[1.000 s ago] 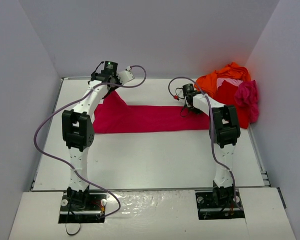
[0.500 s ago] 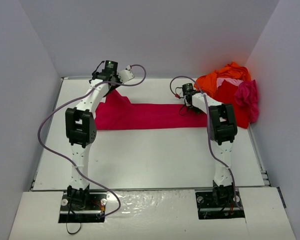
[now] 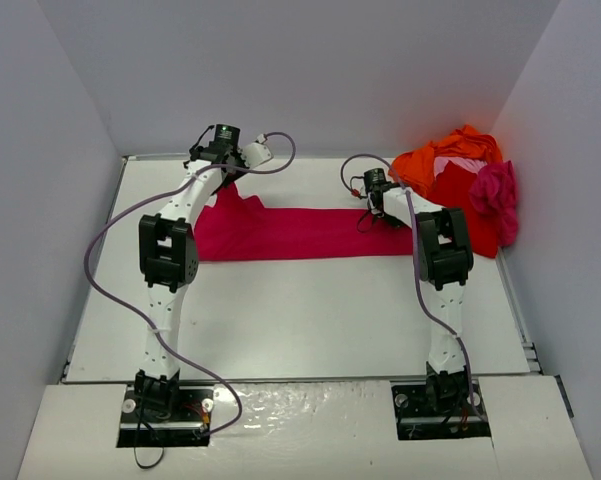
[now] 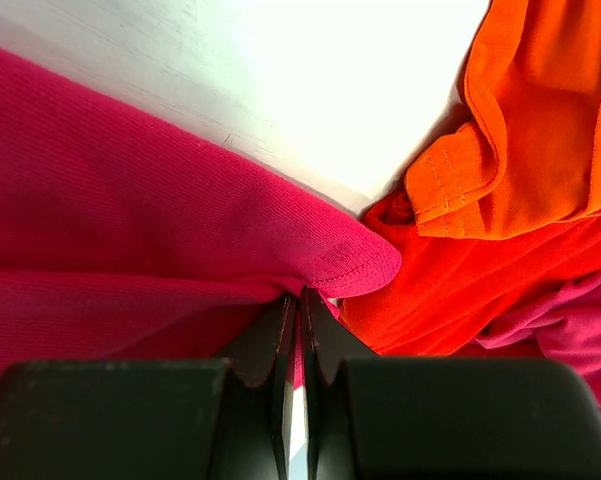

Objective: Fold and stack the t-shirts
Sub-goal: Fold the other side of the tshirt into a rectangle

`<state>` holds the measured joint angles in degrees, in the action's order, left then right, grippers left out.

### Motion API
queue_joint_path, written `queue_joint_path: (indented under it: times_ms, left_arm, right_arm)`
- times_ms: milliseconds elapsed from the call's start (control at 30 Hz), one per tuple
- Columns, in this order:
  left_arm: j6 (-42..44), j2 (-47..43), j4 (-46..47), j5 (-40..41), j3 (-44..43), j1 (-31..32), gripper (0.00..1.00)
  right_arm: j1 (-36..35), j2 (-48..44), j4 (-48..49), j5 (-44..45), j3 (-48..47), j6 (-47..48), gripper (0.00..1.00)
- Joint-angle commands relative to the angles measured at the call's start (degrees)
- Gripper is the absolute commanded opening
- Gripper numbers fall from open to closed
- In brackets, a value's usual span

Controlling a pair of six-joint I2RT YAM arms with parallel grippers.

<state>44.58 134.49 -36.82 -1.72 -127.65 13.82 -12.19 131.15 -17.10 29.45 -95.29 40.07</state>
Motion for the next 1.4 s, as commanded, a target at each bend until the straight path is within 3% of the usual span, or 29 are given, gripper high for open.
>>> queue_joint_path:
  times_ms: [0,233,567,933,1033,1133,1367]
  left_arm:
    - [-2.38,-8.07,-0.97,-4.33,-1.04,0.6,0.0]
    - [-2.59,-15.83,-6.83,-10.94,4.69,2.07,0.0]
    - [0.09,-31.44,-9.08,-16.49,27.99,3.68,0.0]
    - [2.65,-35.95,-8.47,-20.88,45.0,5.65,0.0]
    - [3.57,-35.63,-9.38,-21.25,48.32,8.01,0.0]
    - [2.49,-36.77,-3.14,-17.64,53.95,9.52,0.08]
    - [-3.88,-38.45,7.42,-15.78,52.95,4.93,0.31]
  right_arm:
    - [-0.03,-0.63,-0.65,2.01,-1.04,-1.58,0.0]
    - [-0.58,-0.65,-0.81,2.5,-0.9,-2.05,0.0]
    - [-1.09,-1.17,-0.82,2.81,-0.07,-2.37,0.0]
    - [-2.33,-1.07,-0.83,4.76,0.62,-3.0,0.01]
    - [-2.73,-1.22,-0.99,5.62,1.0,-3.02,0.09]
    - [-2.59,-1.43,-1.0,6.37,0.99,-3.74,0.42]
    - [-3.41,-2.43,-1.0,7.14,0.35,-4.3,0.57]
